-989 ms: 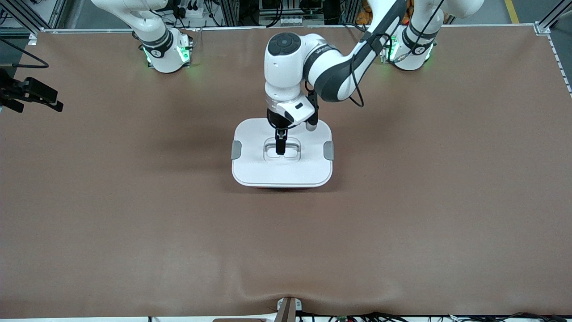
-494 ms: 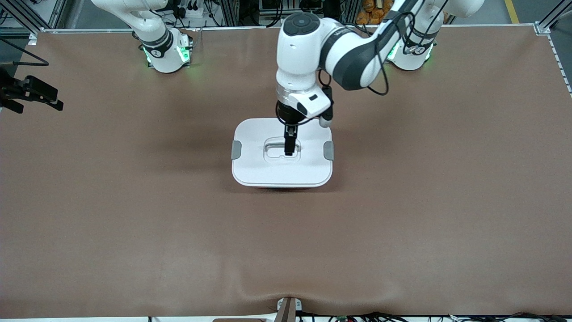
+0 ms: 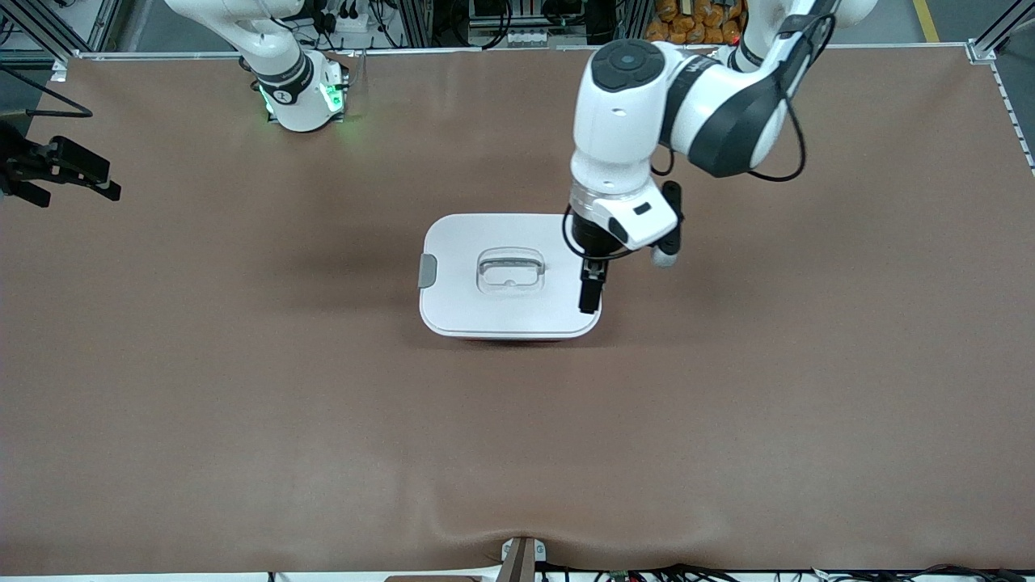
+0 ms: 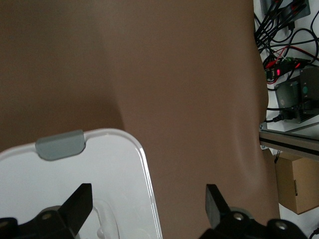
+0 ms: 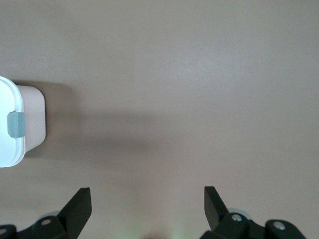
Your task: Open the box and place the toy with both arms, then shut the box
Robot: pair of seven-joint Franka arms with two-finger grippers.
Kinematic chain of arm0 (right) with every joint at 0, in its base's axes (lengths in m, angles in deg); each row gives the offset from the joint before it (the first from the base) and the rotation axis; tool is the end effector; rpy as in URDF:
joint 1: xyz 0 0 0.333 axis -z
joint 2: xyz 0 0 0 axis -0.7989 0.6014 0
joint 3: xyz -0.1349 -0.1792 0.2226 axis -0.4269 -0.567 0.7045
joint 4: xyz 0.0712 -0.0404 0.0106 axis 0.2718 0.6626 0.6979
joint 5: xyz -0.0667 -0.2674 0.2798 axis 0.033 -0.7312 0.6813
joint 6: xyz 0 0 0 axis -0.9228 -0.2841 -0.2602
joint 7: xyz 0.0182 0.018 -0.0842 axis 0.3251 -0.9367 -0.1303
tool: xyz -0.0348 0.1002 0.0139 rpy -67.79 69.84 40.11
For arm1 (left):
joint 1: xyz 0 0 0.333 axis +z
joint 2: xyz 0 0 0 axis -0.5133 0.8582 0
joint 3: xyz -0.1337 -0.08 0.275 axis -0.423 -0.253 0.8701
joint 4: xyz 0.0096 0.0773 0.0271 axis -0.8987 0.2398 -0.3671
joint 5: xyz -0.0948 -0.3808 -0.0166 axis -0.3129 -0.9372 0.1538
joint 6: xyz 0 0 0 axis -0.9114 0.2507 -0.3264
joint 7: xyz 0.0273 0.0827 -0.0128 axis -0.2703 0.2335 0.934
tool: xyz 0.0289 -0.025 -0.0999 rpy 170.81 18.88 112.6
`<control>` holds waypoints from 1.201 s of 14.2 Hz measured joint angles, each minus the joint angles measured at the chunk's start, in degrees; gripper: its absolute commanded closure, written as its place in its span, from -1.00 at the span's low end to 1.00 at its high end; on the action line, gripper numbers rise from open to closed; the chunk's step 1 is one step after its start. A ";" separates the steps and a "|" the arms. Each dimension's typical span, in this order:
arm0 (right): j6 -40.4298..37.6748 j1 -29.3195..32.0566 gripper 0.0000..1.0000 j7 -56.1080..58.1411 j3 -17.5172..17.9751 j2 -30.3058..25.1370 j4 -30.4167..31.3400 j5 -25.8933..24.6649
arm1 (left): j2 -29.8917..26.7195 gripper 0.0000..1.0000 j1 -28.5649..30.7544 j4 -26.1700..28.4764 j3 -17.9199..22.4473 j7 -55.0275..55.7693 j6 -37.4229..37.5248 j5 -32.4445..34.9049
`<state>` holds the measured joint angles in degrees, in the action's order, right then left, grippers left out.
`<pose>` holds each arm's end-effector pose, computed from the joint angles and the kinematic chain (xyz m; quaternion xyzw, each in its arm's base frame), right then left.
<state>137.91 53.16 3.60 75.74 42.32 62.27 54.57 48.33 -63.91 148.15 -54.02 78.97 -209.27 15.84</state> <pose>0.5293 -0.0317 0.6403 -0.9990 -0.0297 0.0183 0.0291 0.5422 -0.4117 0.4878 0.7786 0.6111 0.1092 0.0921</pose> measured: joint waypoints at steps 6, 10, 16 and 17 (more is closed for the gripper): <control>0.45 0.12 -1.00 0.00 -0.47 0.10 -1.03 -0.20 | -1.02 -1.00 6.02 -0.01 -0.10 -15.79 2.02 -0.01; 0.47 0.12 -1.00 0.00 -0.47 0.30 -1.42 -0.31 | -1.99 -1.00 11.81 -0.02 -1.73 -27.03 2.91 -3.85; 0.47 0.11 -1.00 0.00 -0.44 0.35 -1.42 -0.31 | -2.86 -1.00 30.78 -0.12 -15.82 -45.19 10.73 -5.28; 0.47 0.11 -1.00 0.00 -0.44 0.35 -1.42 -0.31 | -3.27 -1.00 31.77 -0.15 -16.01 -48.46 12.59 -5.35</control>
<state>138.38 53.27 3.60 75.29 42.68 60.85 54.26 45.06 -32.14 148.00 -70.03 30.50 -196.69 10.49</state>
